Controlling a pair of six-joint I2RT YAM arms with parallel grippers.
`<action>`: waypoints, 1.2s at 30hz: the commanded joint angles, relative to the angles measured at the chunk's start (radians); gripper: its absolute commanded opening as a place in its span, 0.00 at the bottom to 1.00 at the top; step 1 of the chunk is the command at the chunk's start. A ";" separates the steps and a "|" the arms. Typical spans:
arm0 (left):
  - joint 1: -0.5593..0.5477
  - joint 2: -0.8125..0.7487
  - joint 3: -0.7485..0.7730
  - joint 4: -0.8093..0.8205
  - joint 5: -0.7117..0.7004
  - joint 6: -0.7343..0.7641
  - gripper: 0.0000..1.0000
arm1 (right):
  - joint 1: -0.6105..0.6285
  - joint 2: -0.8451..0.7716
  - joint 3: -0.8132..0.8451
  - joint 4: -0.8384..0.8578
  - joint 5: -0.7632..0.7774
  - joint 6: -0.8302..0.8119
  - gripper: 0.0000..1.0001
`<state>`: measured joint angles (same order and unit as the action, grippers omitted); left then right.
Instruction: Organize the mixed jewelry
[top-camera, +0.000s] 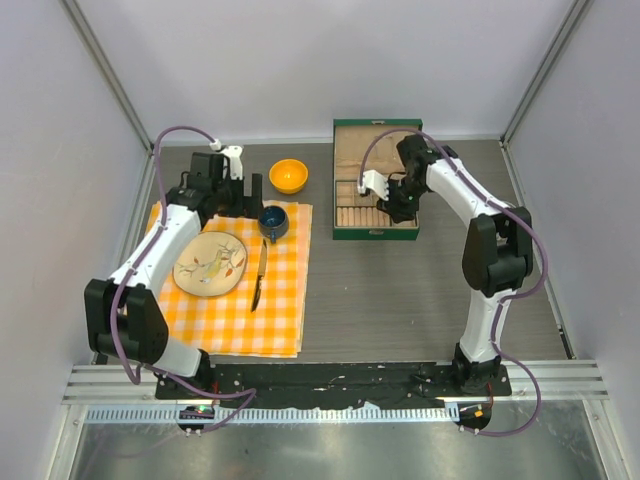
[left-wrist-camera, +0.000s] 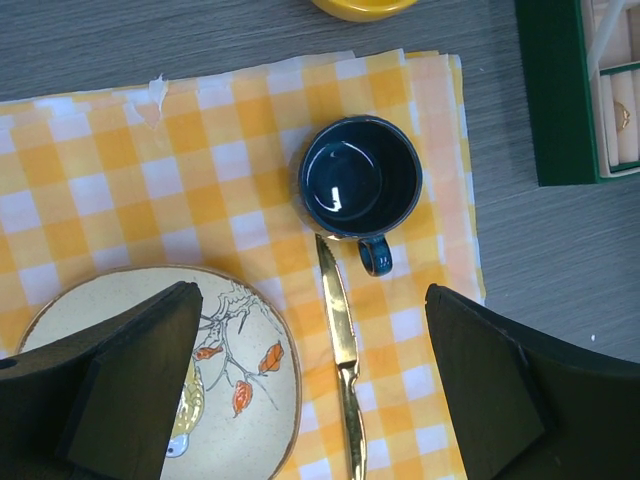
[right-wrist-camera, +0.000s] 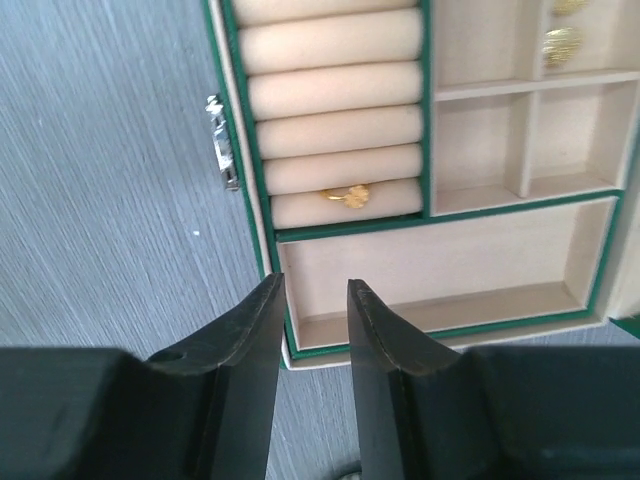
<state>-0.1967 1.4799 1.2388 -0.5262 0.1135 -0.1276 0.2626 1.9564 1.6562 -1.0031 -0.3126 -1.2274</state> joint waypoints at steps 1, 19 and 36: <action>0.006 -0.033 0.013 0.037 0.063 -0.014 1.00 | -0.016 -0.079 0.094 0.040 -0.054 0.210 0.38; -0.032 0.480 0.549 0.173 0.434 0.062 1.00 | -0.223 -0.200 0.037 0.221 -0.106 0.739 0.89; -0.118 0.971 0.887 0.940 0.693 -0.322 1.00 | -0.249 -0.215 -0.098 0.270 -0.172 0.778 0.93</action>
<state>-0.3004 2.3875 2.0232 0.1341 0.7143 -0.2722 0.0132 1.7760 1.5757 -0.7727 -0.4541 -0.4603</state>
